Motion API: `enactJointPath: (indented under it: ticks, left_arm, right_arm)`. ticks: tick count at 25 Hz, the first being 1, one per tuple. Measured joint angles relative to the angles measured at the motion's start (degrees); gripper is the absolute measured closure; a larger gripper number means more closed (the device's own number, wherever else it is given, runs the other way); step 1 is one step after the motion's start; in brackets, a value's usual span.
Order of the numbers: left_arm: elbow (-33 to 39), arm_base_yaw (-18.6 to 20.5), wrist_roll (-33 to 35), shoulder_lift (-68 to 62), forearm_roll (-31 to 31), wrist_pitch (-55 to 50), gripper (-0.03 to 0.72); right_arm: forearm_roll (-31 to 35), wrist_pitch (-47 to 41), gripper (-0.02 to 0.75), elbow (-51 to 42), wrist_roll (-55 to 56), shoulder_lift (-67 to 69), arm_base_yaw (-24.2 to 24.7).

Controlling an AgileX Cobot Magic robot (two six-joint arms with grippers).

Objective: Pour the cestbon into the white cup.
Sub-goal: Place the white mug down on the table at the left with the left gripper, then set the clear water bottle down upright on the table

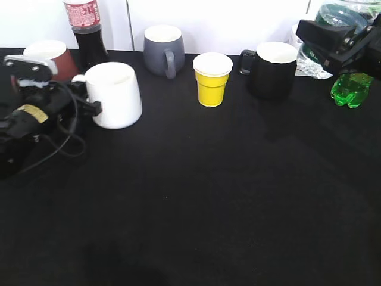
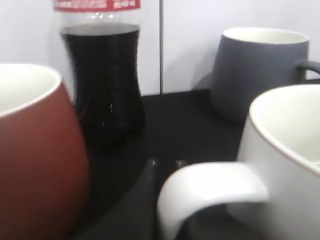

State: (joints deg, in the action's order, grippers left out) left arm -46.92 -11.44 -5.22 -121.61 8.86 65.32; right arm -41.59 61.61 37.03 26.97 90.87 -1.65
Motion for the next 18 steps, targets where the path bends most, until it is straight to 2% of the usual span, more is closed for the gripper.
enactJointPath:
  ticks: [6, 9, 11, 16, 18]
  left_arm:
    - [-2.1, -0.1, 0.6, -2.4, 0.7, 2.1, 0.625]
    - [-1.4, -0.1, 0.4, -2.3, 1.4, 3.7, 0.460]
    - [0.6, 0.0, 0.4, -2.0, 1.3, 3.8, 0.421]
    - [9.1, 0.0, 0.3, 1.9, -0.7, 4.7, 0.415]
    - [13.4, 0.0, 0.3, 4.5, -2.0, 4.2, 0.415]
  right_arm:
    - [0.0, -0.1, 0.246, 0.0, 0.0, 0.0, 0.0]
    - [0.0, -0.1, 0.246, 0.0, 0.0, 0.0, 0.0]
    - [0.0, -0.1, 0.246, 0.0, 0.0, 0.0, 0.0]
    - [0.0, 0.1, 0.246, 0.0, 0.0, 0.0, 0.0]
    - [0.0, 2.8, 0.246, 0.0, 0.0, 0.0, 0.0]
